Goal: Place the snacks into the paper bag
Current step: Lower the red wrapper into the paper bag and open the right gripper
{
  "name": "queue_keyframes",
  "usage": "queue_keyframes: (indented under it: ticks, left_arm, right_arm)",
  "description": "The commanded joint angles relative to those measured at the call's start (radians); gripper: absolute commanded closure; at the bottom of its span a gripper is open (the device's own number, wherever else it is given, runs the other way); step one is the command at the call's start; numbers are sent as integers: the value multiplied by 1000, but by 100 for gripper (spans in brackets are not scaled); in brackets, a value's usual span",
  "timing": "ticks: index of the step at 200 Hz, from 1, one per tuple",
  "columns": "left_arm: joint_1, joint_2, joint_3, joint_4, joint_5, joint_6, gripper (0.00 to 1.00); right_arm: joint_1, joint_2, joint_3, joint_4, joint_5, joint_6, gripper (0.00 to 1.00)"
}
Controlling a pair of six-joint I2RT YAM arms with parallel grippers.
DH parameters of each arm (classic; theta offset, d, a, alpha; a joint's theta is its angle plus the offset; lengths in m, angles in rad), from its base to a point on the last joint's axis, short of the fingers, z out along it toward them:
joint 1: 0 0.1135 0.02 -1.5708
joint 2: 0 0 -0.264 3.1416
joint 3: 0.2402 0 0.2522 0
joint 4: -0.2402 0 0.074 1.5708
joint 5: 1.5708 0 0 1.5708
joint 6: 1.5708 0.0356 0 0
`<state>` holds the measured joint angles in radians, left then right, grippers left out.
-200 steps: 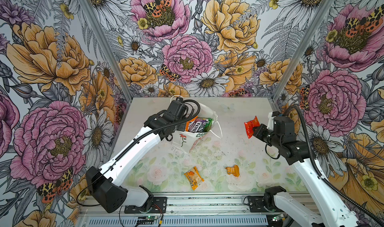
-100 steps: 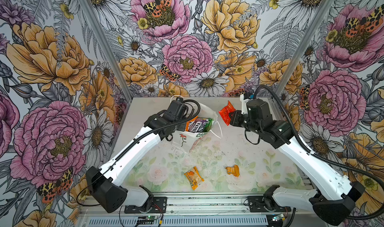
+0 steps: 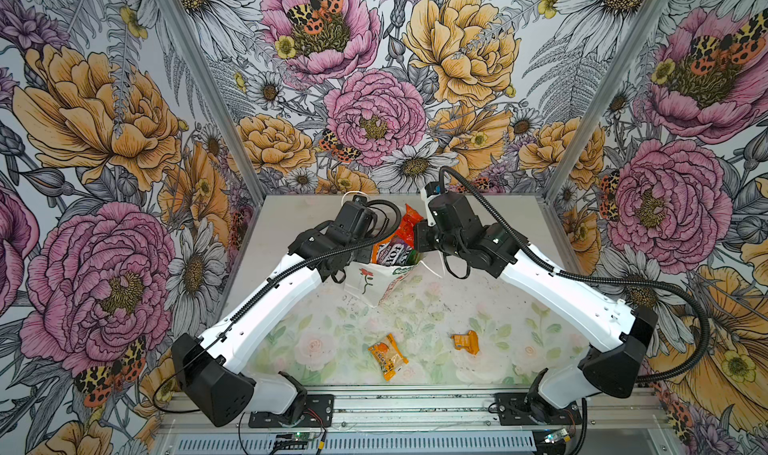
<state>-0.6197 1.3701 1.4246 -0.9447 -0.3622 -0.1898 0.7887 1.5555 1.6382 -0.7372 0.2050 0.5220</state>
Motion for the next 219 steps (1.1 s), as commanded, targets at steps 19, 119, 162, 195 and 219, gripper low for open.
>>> queue_keyframes:
  ticks: [19,119,162,195,219]
  left_arm:
    - [-6,-42,1,57,3,12,100]
    - [-6,-37,0,58,0,12,100]
    - [-7,-36,0,58,1,12,100]
    - [-7,-38,0,58,0,13,100]
    - [-7,-40,1,58,0,12,100]
  right_arm:
    - [-2,58,48,-8,57,-45,100]
    - [36,192,115,-51,35,-68,100]
    - [36,256,178,-91,47,-57,100]
    - [29,306,235,-124,47,-39,100]
    - [21,333,262,-145,56,-23,100]
